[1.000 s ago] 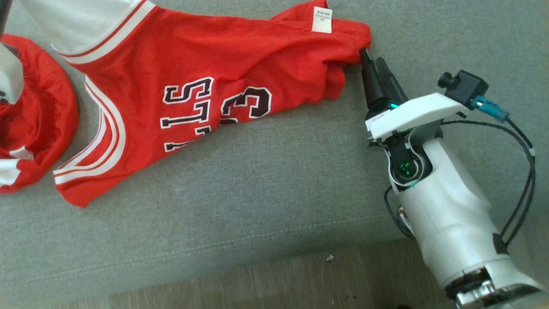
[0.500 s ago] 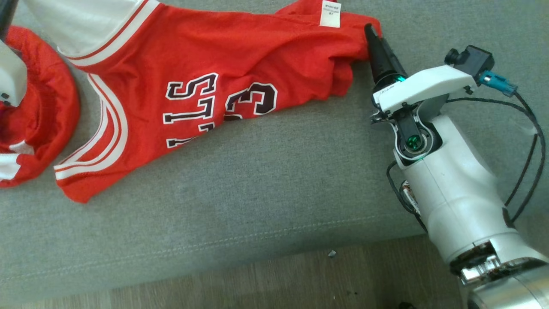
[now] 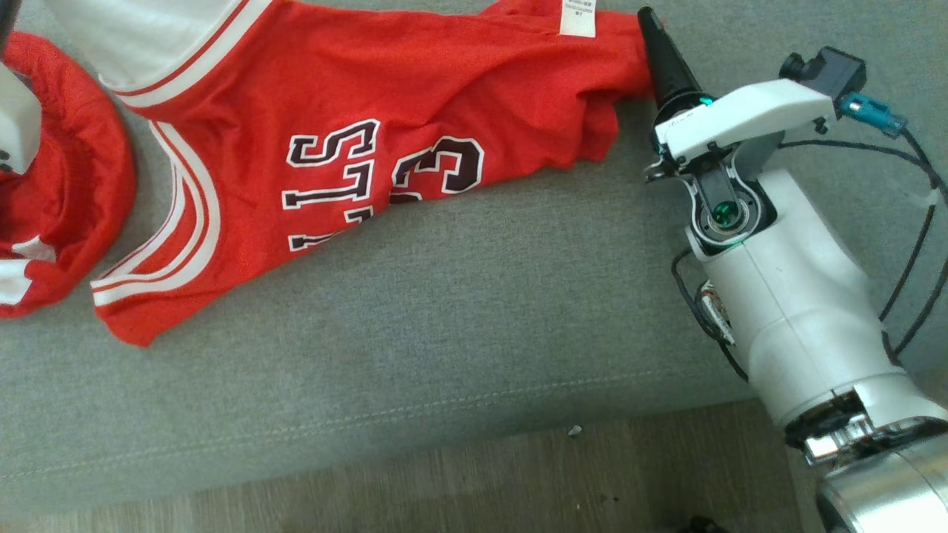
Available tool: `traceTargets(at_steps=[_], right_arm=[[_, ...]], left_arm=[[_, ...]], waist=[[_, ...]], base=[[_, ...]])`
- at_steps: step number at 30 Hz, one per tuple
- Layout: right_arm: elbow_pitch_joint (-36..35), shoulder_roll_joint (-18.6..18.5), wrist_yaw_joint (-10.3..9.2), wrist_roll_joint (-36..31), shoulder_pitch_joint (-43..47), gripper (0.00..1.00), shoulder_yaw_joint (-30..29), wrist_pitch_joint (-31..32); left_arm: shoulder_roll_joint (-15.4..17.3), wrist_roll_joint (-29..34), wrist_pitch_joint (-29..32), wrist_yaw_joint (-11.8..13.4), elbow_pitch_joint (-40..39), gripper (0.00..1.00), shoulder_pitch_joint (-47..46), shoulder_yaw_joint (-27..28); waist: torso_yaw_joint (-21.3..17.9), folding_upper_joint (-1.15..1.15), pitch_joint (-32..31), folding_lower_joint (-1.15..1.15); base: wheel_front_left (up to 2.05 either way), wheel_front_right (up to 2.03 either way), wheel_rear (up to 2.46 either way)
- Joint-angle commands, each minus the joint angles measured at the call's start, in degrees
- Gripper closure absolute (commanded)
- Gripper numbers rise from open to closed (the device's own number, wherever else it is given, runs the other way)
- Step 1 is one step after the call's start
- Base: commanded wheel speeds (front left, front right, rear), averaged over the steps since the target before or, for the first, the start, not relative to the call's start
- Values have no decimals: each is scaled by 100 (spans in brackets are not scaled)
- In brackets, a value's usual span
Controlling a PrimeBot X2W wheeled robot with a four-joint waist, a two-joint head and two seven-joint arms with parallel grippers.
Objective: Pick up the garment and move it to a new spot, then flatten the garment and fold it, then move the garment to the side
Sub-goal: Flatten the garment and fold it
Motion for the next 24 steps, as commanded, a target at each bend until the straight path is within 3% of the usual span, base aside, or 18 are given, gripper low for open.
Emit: traceTargets(at_steps=[1, 7, 15, 20, 24], right_arm=[[-137, 103, 43, 61, -4, 100, 125, 32], [-259, -98, 43, 108, -97, 100, 261, -187], [-617, -723, 43, -109, -917, 100, 434, -326], [-304, -1071, 43, -600, -2277, 100, 446, -356], [131, -1120, 43, -1011, -3480, 100, 275, -911]], left_arm=[[224, 33, -8, 7, 2, 100, -277, 295], [186, 72, -210, 65, 39, 100, -276, 320], [-47, 114, -588, 22, 74, 100, -850, 728], [-498, 499, -709, 105, 308, 100, -1934, 1210], [-1006, 1099, -738, 322, 336, 100, -2910, 1839]], waist=[[0, 0, 4, 0], [-17, 0, -99, 0], [-110, 0, -289, 0], [-175, 0, -73, 0], [-225, 0, 223, 0]], base=[[0, 0, 0], [0, 0, 0], [0, 0, 0], [0, 0, 0], [0, 0, 0]])
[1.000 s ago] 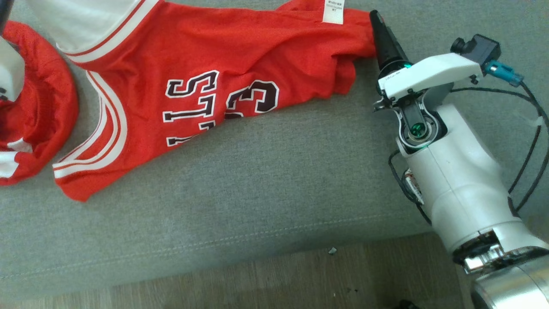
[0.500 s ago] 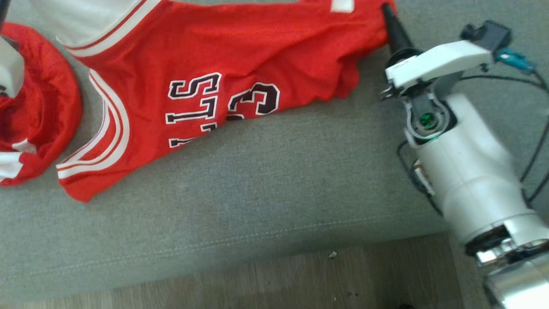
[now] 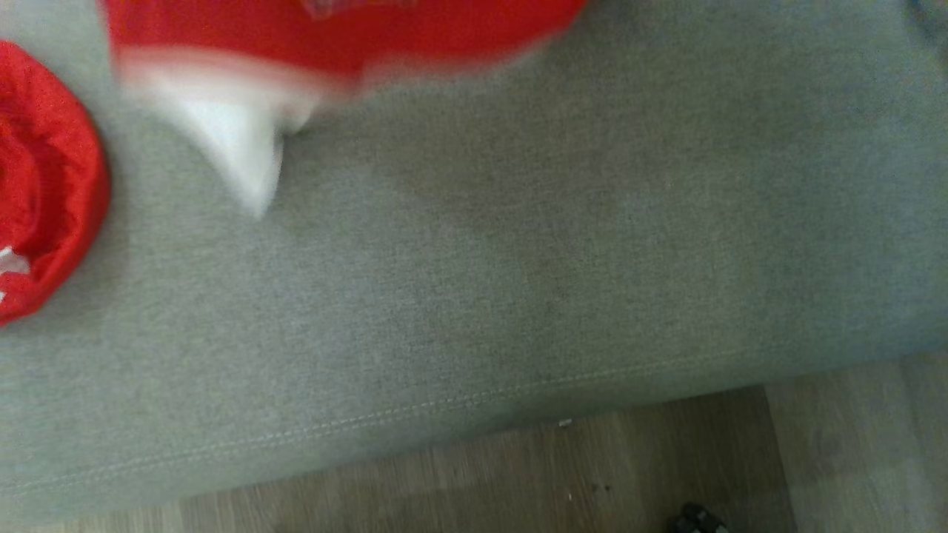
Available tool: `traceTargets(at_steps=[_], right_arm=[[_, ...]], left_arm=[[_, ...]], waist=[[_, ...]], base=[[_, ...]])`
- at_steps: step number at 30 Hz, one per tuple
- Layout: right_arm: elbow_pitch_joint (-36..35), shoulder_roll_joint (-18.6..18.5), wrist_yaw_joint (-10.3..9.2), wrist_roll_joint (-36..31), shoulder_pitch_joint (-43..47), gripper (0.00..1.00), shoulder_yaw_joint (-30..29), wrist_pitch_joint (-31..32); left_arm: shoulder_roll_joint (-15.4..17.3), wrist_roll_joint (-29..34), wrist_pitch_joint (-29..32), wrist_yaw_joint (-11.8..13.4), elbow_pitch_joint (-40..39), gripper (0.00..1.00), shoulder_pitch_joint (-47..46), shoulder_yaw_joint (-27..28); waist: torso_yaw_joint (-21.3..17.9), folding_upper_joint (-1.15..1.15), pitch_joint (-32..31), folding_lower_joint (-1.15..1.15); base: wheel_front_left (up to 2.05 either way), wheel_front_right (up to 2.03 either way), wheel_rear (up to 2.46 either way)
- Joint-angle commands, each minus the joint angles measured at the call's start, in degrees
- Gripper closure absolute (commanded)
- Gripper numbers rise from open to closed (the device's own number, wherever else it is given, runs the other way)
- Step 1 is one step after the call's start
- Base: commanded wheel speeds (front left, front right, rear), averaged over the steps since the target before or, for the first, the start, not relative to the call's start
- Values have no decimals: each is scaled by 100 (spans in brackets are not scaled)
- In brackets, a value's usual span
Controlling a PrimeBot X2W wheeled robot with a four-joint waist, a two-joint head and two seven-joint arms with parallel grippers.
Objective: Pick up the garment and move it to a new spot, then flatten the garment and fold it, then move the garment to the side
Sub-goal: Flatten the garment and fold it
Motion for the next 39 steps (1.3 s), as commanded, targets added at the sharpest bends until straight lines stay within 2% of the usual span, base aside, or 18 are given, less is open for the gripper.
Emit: traceTargets(at_steps=[1, 6, 10, 14, 17, 22, 26, 29, 35, 39], right_arm=[[0, 35, 43, -191, -543, 100, -128, -400], [86, -75, 43, -810, -1399, 100, -331, -787], [-304, -168, 43, -1139, -1296, 100, -573, -797], [-808, -170, 43, -1398, -396, 100, -568, -799], [-970, -212, 43, -1338, 459, 100, -412, -799], [-1192, -380, 43, -892, 1893, 100, -137, -527], [-1539, -589, 43, -463, 3048, 100, -126, -279], [-1769, -759, 43, -282, 3861, 100, -188, -135], [-2202, -956, 43, -227, 5192, 100, -512, 59], [-2571, -1064, 43, -384, 5877, 100, -883, 237]], left_arm=[[-36, 394, -26, 189, -203, 100, -622, 656], [-380, 1408, -28, 450, -864, 100, -949, 1500], [-490, 1567, -28, 355, -1232, 100, -559, 1930], [-477, 1523, -28, 86, -1668, 100, 704, 2409], [-484, 1410, -29, -131, -1905, 100, 1873, 2757], [-652, 1017, -29, -688, -2322, 100, 3999, 3303], [-811, 724, -29, -984, -2625, 100, 5687, 3761], [-814, 530, -29, -1226, -2838, 100, 6892, 3818], [-778, 399, -29, -1317, -3364, 100, 8697, 3815], [-722, 310, -20, -1245, -3678, 100, 9469, 3796]], waist=[[-54, 0, 242, 0], [-7, 0, 522, 0], [92, 0, 614, 0], [186, 0, 617, 0], [262, 0, 545, 0], [376, 0, 264, 0], [383, 0, -91, 0], [356, 0, -400, 0], [343, 0, -925, 0], [348, 0, -1109, 0]], base=[[0, 0, 0], [0, 0, 0], [0, 0, 0], [0, 0, 0], [0, 0, 0], [0, 0, 0], [0, 0, 0], [0, 0, 0], [0, 0, 0], [0, 0, 0]])
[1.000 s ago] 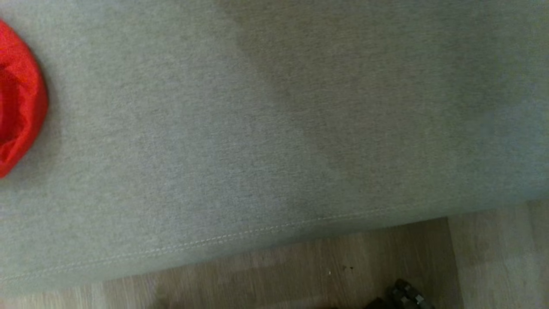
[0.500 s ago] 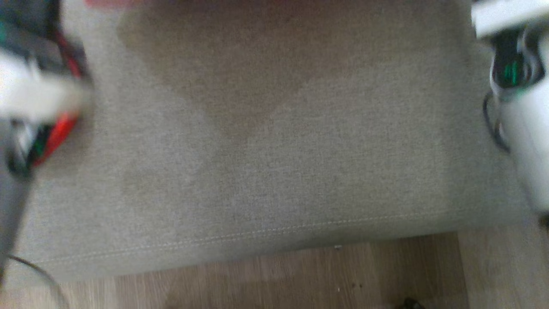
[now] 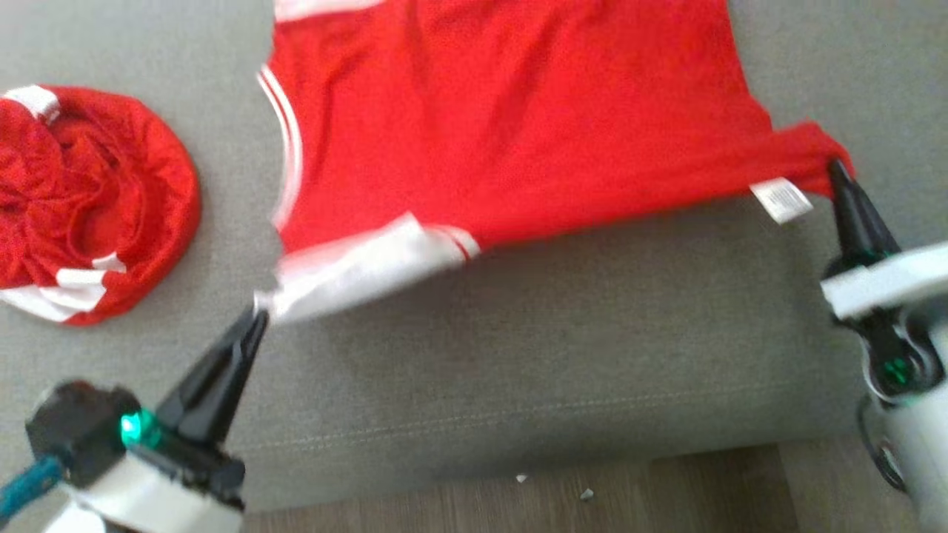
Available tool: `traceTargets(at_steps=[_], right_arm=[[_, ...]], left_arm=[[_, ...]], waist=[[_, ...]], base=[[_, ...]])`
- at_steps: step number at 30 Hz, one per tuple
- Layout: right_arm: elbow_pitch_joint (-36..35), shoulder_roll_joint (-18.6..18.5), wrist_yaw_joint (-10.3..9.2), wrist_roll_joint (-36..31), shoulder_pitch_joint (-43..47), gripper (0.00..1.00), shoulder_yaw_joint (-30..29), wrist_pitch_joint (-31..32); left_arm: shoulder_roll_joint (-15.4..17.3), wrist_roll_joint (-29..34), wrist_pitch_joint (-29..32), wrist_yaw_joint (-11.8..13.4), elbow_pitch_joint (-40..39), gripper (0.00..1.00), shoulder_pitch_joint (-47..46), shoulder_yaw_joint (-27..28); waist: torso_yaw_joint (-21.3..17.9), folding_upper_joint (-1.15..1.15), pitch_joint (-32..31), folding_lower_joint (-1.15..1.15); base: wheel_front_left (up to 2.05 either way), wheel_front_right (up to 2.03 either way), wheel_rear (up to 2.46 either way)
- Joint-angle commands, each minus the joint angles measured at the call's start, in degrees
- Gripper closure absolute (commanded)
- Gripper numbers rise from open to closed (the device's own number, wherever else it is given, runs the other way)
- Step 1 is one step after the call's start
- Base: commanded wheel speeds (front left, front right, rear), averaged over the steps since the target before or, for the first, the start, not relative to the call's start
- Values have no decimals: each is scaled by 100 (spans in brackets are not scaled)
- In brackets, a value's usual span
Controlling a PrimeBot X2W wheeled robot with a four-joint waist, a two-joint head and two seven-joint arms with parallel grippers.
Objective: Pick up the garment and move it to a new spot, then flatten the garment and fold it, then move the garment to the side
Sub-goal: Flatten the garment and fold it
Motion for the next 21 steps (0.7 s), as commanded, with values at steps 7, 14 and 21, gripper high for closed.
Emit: traceTargets(at_steps=[7, 14, 21], right_arm=[[-892, -122, 42, -623, 831, 100, -959, 472], [-1047, 519, 42, -1659, 450, 100, -1639, 1254], [-558, 1069, 42, -2526, -406, 100, -2051, 1599]], left_arm=[[356, -451, 366, 200, -816, 100, 346, 386], [182, -447, 759, 221, -291, 100, -655, 295], [-234, -165, 783, 21, 899, 100, -2239, -36]], waist=[[53, -1, -84, 0], [73, -1, 164, 0], [184, -1, 512, 0]], base=[[0, 0, 0], [0, 0, 0], [0, 0, 0]])
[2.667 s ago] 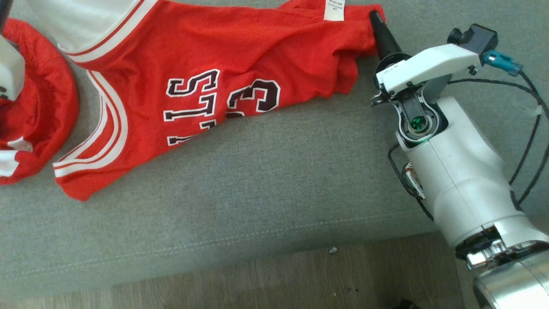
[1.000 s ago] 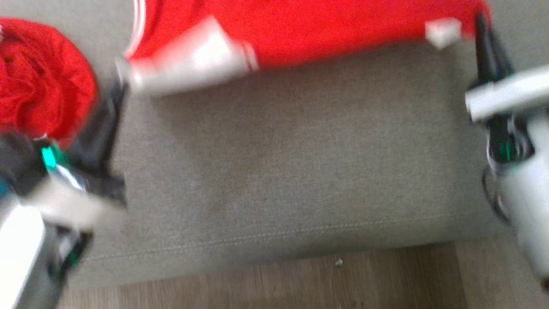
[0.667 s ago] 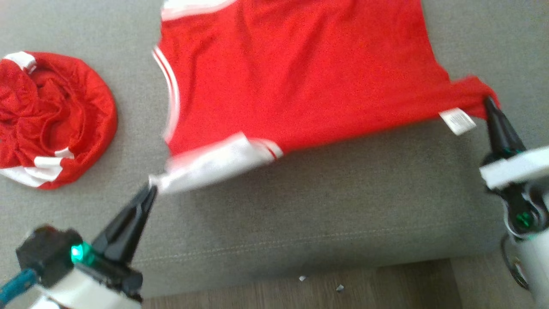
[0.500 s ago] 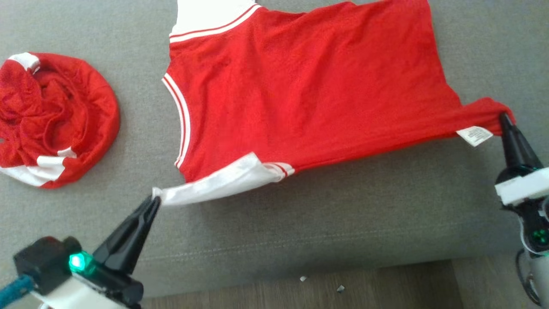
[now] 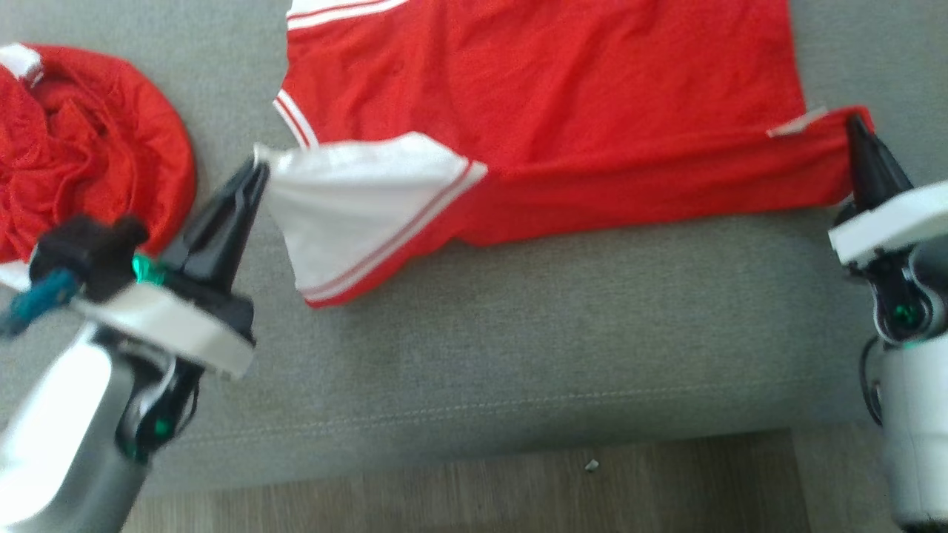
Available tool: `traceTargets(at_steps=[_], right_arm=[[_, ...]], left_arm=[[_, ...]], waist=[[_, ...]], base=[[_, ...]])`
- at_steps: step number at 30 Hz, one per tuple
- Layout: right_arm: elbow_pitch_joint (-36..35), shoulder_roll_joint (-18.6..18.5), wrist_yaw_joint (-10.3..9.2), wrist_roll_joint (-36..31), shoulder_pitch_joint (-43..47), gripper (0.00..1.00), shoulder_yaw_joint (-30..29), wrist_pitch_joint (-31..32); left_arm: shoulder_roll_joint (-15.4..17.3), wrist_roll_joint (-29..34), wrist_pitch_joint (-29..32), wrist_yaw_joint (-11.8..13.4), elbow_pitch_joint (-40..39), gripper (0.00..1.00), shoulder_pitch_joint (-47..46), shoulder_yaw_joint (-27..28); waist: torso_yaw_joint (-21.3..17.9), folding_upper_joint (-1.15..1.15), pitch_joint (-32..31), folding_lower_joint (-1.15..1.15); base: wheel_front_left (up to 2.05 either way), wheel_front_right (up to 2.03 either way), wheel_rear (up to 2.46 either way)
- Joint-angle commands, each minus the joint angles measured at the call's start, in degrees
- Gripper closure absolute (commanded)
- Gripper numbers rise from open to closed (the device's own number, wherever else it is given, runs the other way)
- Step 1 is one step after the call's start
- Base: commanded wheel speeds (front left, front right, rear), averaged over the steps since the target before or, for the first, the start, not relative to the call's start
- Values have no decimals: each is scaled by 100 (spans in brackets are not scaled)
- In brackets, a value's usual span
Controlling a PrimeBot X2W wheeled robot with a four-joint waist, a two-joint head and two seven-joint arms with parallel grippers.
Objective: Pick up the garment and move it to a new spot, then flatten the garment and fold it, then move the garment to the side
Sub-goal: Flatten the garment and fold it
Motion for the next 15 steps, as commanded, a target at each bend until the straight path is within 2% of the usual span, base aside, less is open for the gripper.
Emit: traceTargets(at_steps=[1, 3, 4, 6, 7, 8, 9, 10, 12, 15], right_arm=[[-95, 21, 42, -121, -148, 100, 38, 37], [34, 52, 42, -282, -315, 98, 3, 34], [93, 60, 42, -357, -385, 92, -17, 27], [178, 90, 42, -448, -505, 8, -67, -25], [206, 105, 42, -477, -550, 0, -86, -53], [216, 114, 42, -501, -588, 0, -99, -94], [211, 126, 42, -514, -614, 0, -109, -156], [187, 141, 42, -509, -629, 0, -125, -229], [89, 146, 42, -510, -613, 0, -140, -393], [-167, 132, 42, -563, -447, 0, -123, -588]], left_arm=[[132, 88, -39, -57, 62, 100, -384, 178], [81, 243, -87, -112, 426, 100, -726, 31], [14, 250, -135, -138, 587, 100, -873, -25], [-70, 315, -231, -177, 917, 100, -1139, -138], [-118, 326, -289, -193, 1071, 100, -1245, -189], [-168, 329, -360, -202, 1218, 100, -1342, -213], [-201, 352, -425, -212, 1361, 60, -1426, -247], [-221, 381, -473, -220, 1504, 0, -1489, -289], [-260, 419, -574, -226, 1720, 0, -1561, -315], [-330, 371, -702, -107, 1848, 0, -1465, -177]], waist=[[62, 0, 121, 0], [85, 0, 204, 0], [98, 0, 256, 0], [118, 0, 343, 0], [126, 0, 379, 0], [132, 0, 418, 0], [137, 0, 444, 0], [139, 0, 456, 0], [135, 0, 454, 0], [99, 0, 353, 0]], base=[[0, 0, 0], [0, 0, 0], [0, 0, 0], [0, 0, 0], [0, 0, 0], [0, 0, 0], [0, 0, 0], [0, 0, 0], [0, 0, 0], [0, 0, 0]])
